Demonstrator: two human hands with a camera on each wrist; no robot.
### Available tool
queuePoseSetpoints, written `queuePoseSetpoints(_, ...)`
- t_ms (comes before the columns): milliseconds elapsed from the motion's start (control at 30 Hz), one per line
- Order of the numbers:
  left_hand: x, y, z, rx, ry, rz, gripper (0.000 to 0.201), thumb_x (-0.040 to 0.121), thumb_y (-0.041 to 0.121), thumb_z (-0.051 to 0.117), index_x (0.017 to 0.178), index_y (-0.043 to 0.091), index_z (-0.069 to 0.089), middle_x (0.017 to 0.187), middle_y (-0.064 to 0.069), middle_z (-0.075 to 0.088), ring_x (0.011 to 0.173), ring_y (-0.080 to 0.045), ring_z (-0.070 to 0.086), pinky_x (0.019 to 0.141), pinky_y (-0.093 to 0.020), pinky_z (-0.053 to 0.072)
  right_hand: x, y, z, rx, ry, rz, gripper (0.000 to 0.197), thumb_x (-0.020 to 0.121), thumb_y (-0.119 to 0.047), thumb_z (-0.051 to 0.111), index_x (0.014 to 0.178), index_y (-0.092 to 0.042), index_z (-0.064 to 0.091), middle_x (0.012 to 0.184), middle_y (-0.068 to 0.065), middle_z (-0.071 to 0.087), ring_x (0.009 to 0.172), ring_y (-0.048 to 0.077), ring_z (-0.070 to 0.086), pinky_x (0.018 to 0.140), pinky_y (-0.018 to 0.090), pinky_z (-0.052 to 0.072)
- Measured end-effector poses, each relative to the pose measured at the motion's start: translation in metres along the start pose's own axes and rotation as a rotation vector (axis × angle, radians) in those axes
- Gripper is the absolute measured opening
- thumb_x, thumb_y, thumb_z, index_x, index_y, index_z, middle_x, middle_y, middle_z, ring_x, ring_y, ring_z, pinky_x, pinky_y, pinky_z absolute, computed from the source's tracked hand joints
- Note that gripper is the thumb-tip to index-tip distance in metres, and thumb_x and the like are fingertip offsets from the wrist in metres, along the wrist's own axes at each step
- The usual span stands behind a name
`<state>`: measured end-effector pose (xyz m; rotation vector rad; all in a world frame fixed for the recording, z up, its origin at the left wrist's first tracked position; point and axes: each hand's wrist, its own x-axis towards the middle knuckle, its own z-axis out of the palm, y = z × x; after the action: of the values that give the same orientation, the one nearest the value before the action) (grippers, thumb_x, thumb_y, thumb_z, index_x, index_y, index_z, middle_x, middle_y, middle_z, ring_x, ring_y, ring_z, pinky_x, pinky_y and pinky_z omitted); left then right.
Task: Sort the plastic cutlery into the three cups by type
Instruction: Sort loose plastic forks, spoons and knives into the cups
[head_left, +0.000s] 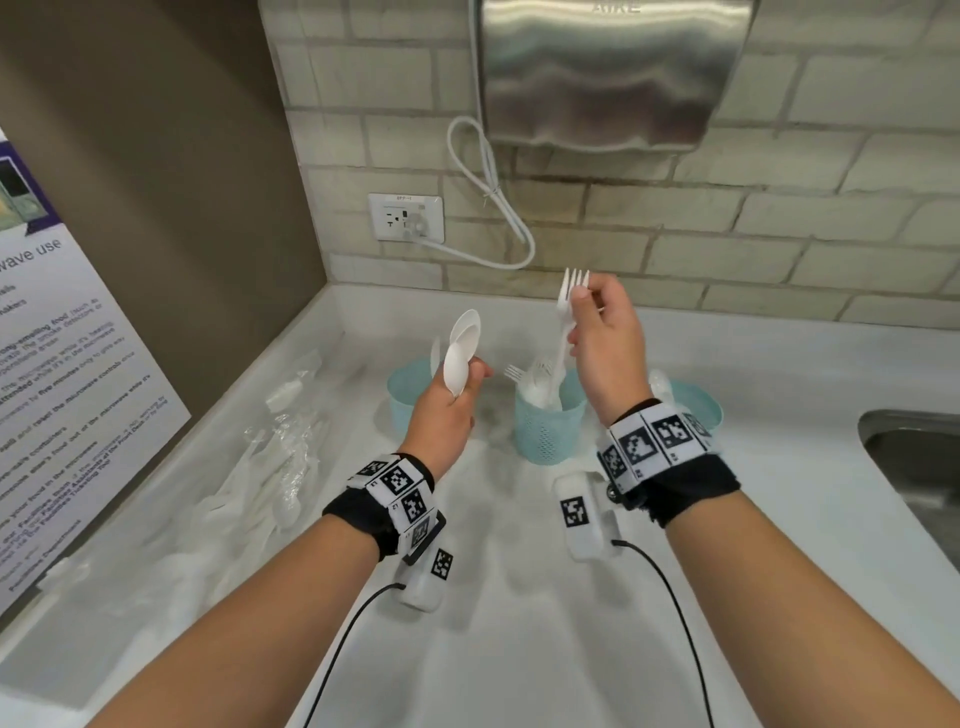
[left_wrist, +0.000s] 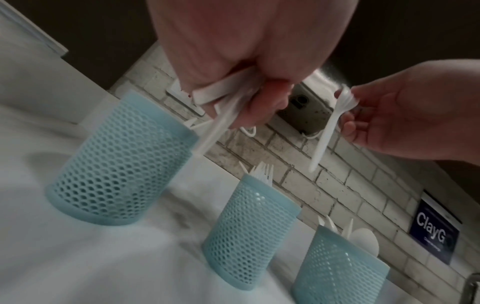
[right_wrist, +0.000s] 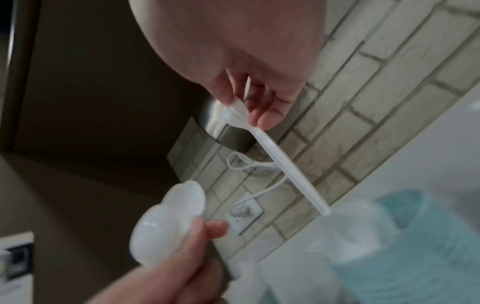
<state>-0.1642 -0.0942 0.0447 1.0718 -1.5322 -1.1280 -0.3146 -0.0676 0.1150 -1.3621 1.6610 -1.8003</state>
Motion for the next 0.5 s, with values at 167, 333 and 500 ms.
queuePoseSetpoints(167,-0.004,0.001,0.020,0.035,-0.056,0.120,0.012,0.098,0.027,0.047,0.087,0.026,0.052,0.073,0.014,0.047,0.064,0.000,0.045,0.061,-0.011,0.037,0.007,0.036,-0.016,-0.132,0.012,0.077,0.012,0.087,-0.029,0.043,0.090,-0.022,0.053,0.090,0.007,0.058,0.088,0.035,0.061,0.082,0.054,0.051)
queuePoseSetpoints(333,-0.001,-0.004,0.038,0.040,-0.113,0.150,0.008,0.098,0.027,0.047,0.094,0.020,0.050,0.082,0.010,0.050,0.074,-0.003,0.047,0.073,-0.021,0.038,0.001,0.059,-0.027,-0.109,-0.110,0.187,0.009,0.095,-0.015,0.049,0.097,-0.020,0.056,0.078,-0.005,0.055,0.080,0.027,0.062,0.079,0.041,0.055)
queuePoseSetpoints(500,-0.002,-0.004,0.054,0.080,-0.135,0.145,0.013,0.098,0.028,0.046,0.101,0.015,0.048,0.085,0.011,0.050,0.075,0.003,0.047,0.067,-0.004,0.036,-0.009,0.057,-0.040,-0.238,-0.164,0.222,0.035,0.096,-0.037,0.047,0.125,-0.020,0.056,0.127,0.007,0.053,0.118,0.019,0.048,0.110,0.039,0.035)
